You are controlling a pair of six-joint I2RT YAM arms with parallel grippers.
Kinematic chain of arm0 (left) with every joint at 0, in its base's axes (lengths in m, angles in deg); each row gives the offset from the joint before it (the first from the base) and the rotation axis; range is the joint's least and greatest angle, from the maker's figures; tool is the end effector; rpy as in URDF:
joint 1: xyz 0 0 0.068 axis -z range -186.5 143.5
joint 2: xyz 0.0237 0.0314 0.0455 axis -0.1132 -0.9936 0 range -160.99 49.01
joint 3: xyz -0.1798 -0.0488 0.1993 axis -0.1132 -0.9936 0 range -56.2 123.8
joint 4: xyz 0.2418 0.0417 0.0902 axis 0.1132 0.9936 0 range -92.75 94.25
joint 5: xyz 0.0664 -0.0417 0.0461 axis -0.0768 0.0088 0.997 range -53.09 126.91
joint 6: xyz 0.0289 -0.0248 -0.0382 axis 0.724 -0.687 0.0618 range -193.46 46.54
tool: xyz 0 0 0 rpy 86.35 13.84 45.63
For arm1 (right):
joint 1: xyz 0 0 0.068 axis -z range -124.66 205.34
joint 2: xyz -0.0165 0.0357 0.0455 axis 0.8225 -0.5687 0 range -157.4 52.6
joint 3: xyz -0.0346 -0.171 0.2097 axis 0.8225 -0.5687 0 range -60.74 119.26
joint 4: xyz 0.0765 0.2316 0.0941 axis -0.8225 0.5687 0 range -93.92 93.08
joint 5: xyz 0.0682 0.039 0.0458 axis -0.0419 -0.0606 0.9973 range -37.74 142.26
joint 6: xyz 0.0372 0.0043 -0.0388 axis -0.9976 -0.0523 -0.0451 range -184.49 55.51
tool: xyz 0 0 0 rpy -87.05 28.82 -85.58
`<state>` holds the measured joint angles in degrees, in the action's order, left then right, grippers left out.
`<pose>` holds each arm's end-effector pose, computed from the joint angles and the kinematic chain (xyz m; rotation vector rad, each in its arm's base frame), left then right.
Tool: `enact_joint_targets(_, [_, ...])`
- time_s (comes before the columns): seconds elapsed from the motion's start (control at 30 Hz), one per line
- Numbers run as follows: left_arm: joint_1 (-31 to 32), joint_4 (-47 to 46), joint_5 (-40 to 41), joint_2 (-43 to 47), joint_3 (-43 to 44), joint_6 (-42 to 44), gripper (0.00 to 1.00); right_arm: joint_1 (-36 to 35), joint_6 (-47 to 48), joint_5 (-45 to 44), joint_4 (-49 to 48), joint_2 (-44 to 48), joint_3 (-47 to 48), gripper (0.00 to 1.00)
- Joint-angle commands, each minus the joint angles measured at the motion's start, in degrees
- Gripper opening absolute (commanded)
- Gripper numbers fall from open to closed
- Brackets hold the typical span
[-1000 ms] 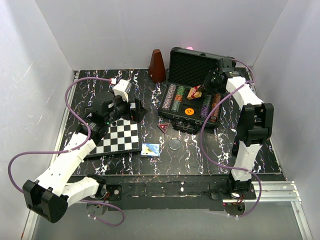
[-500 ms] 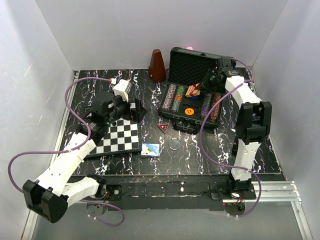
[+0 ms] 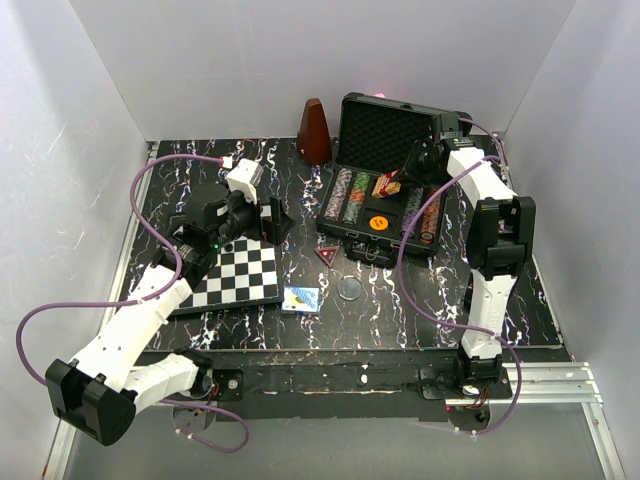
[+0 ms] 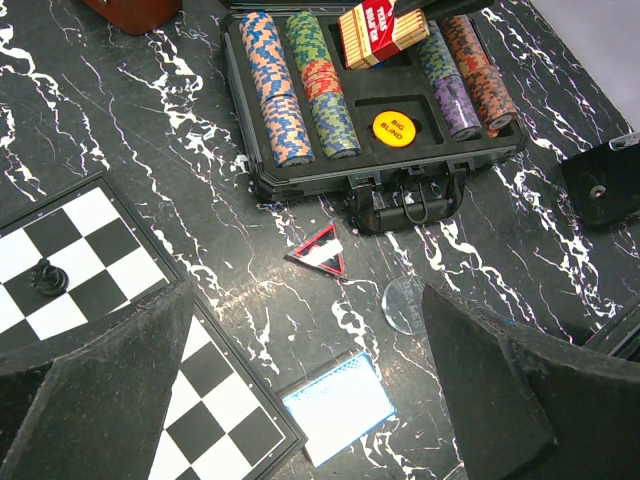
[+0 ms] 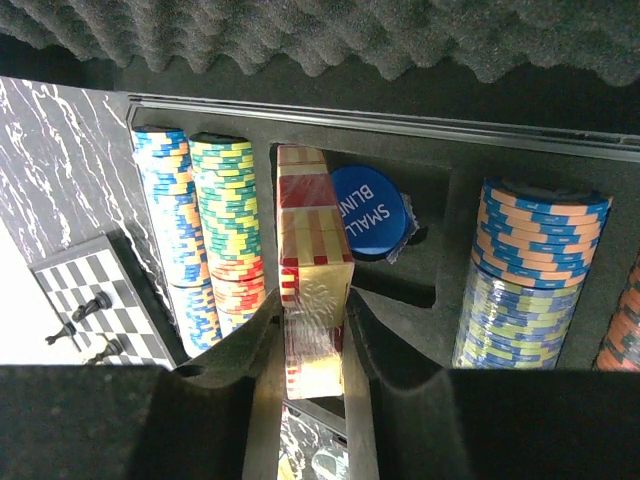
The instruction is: Pack up texas hold em set
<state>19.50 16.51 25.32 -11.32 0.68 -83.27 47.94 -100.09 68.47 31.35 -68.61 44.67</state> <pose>0.2107 -0.1108 0.3460 0.4164 1.9653 -0.6036 0.4715 0.0712 0.2461 0.4929 2.4854 0.6631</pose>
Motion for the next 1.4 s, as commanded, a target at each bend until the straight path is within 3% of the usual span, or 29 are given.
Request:
enact_joint_targets(0.0, [0.19, -0.28, -0.45, 0.22, 1.13, 0.66, 0.98, 0.10, 0.88, -0.29, 0.60, -0.35, 1.83, 0.01])
enact_joint_targets(0.07, [0.19, -0.37, -0.45, 0.22, 1.21, 0.66, 0.98, 0.19, 0.88, -2.57, 0.07, 0.79, 0.42, 0.13])
enact_joint_targets(0.17, [0.19, -0.37, -0.45, 0.04, 1.13, 0.66, 0.98, 0.19, 0.97, -5.91, -2.56, 3.95, -3.09, 0.41])
enact_joint_targets(0.23, [0.19, -0.37, -0.62, 0.13, 1.21, 0.66, 0.98, 0.10, 1.14, -7.94, -3.88, 5.97, -5.11, 0.66])
enact_joint_targets(0.33, [0.19, -0.37, -0.53, 0.04, 1.21, 0.66, 0.98, 0.19, 1.84, -10.57, -4.68, 8.09, -6.79, 0.76])
enact_joint_targets(0.57, [0.19, -0.46, -0.62, 0.04, 1.21, 0.58, 0.98, 0.19, 3.07, -13.04, -6.70, 10.47, -9.34, 0.74])
enact_joint_targets(0.7, [0.19, -0.46, -0.62, 0.13, 1.21, 0.66, 0.98, 0.10, 3.51, -11.81, -6.97, 9.42, -8.73, 0.61])
enact_joint_targets(1.1, [0.19, -0.46, -0.71, 0.04, 1.13, 0.75, 0.98, -2.44, 4.66, -13.93, -4.24, 4.49, -5.74, 0.49])
enact_joint_targets(1.37, [0.19, -0.46, -0.62, 0.13, 1.04, 0.84, 0.98, -3.06, 4.92, -11.38, -6.17, 1.42, -3.37, 0.47])
